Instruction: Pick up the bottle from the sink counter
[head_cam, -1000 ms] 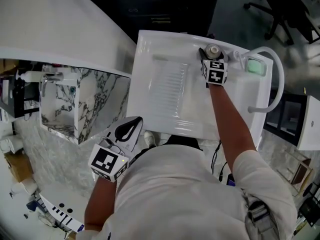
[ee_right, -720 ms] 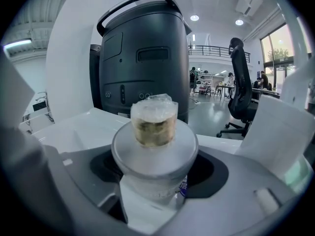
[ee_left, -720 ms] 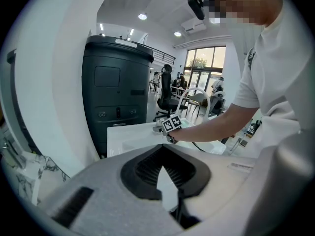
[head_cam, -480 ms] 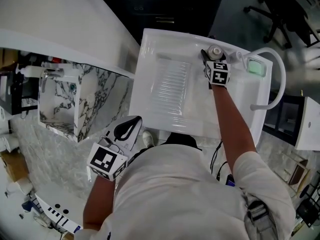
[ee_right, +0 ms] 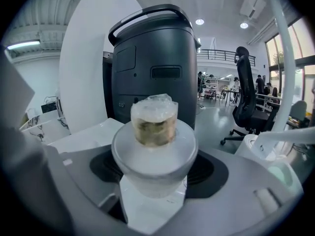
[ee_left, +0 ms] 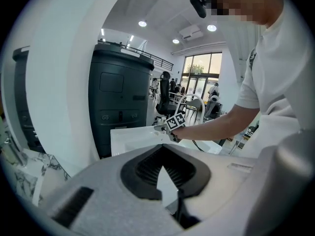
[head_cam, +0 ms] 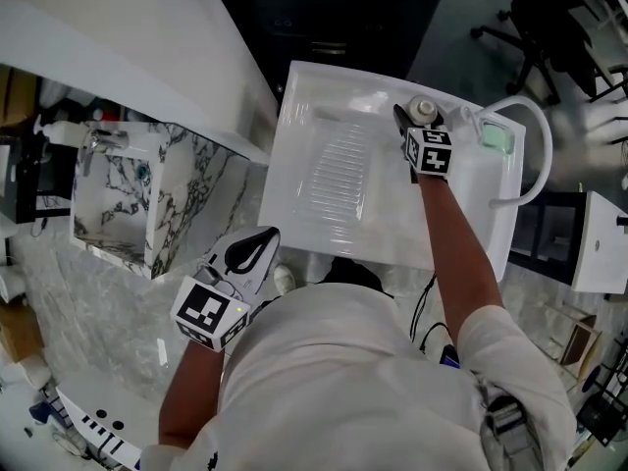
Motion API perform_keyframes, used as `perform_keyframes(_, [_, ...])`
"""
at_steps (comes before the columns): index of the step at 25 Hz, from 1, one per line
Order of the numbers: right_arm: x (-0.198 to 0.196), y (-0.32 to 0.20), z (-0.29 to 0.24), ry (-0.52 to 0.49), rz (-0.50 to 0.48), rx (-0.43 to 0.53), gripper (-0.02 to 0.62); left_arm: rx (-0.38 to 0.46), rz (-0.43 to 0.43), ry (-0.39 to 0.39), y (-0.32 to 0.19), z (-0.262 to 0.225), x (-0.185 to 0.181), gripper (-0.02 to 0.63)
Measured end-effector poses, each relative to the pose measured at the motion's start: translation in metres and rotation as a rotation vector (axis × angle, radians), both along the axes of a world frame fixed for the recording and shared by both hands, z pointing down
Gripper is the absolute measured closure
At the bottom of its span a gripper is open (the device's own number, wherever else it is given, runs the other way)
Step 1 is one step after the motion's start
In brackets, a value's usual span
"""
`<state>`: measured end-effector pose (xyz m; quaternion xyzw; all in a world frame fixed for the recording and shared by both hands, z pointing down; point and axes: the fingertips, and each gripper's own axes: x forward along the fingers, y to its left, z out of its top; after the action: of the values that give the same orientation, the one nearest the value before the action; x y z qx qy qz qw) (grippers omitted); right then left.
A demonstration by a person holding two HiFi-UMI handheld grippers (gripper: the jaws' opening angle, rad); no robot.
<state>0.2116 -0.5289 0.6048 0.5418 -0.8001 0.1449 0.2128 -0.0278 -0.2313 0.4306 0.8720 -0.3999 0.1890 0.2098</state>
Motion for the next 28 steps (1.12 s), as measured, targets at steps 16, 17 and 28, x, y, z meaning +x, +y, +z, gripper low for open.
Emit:
perform_keyframes(16, [-0.041,0.081,-0.085,-0.025,-0.086,0.035,0.247,0.043,0.022,0.046,0.053,-0.008,-0.047,0.6])
perform_keyframes(17, [-0.044,0.088,-0.091,-0.029,-0.092,0.038,0.247,0.044,0.025,0.047,0.057,-0.008,-0.05,0.6])
perform_keyframes(28, [-0.081,0.171,-0.14,-0.056,-0.136,0.062,0.247,0.054,0.089,0.078,0.103,-0.005,-0.076,0.6])
